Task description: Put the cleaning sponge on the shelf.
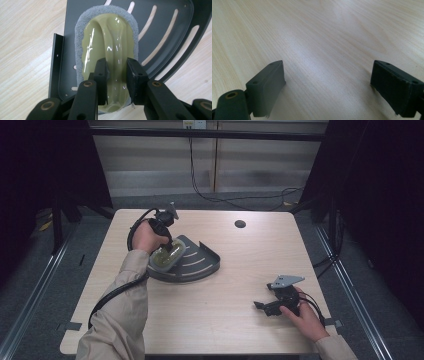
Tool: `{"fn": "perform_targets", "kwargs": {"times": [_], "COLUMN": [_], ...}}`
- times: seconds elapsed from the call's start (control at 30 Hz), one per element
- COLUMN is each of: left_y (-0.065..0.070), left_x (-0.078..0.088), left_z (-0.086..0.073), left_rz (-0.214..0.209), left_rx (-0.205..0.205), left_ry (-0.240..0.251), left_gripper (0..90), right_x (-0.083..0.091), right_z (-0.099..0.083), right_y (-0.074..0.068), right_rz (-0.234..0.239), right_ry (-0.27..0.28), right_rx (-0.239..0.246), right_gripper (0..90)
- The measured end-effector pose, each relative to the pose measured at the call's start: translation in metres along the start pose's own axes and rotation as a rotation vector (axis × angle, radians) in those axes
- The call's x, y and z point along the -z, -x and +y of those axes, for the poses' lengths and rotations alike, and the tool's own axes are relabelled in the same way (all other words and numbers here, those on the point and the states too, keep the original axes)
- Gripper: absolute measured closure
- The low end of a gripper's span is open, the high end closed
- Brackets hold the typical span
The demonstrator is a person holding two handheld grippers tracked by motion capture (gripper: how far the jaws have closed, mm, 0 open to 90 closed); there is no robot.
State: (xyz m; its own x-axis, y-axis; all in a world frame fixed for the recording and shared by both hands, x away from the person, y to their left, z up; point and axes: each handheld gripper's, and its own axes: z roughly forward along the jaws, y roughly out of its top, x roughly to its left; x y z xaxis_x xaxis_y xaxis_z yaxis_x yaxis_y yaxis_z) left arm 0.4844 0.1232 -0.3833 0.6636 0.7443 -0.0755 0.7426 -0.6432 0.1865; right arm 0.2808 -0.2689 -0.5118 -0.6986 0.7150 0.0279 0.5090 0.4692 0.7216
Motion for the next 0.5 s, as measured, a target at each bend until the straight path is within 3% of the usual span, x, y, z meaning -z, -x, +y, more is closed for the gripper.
{"fn": "perform_targets", "kwargs": {"times": [0.5], "left_y": [-0.015], "left_x": [-0.006], "left_z": [-0.008], "left_rz": [0.018], "left_rx": [0.012], "left_ry": [0.0], "left_gripper": [72.0], "right_x": [0.0], "right_z": [0.0], "right_y": [0.0], "right_rz": [0.0], "right_ry": [0.0], "right_rx": [0.0], "right_gripper": [11.5]}}
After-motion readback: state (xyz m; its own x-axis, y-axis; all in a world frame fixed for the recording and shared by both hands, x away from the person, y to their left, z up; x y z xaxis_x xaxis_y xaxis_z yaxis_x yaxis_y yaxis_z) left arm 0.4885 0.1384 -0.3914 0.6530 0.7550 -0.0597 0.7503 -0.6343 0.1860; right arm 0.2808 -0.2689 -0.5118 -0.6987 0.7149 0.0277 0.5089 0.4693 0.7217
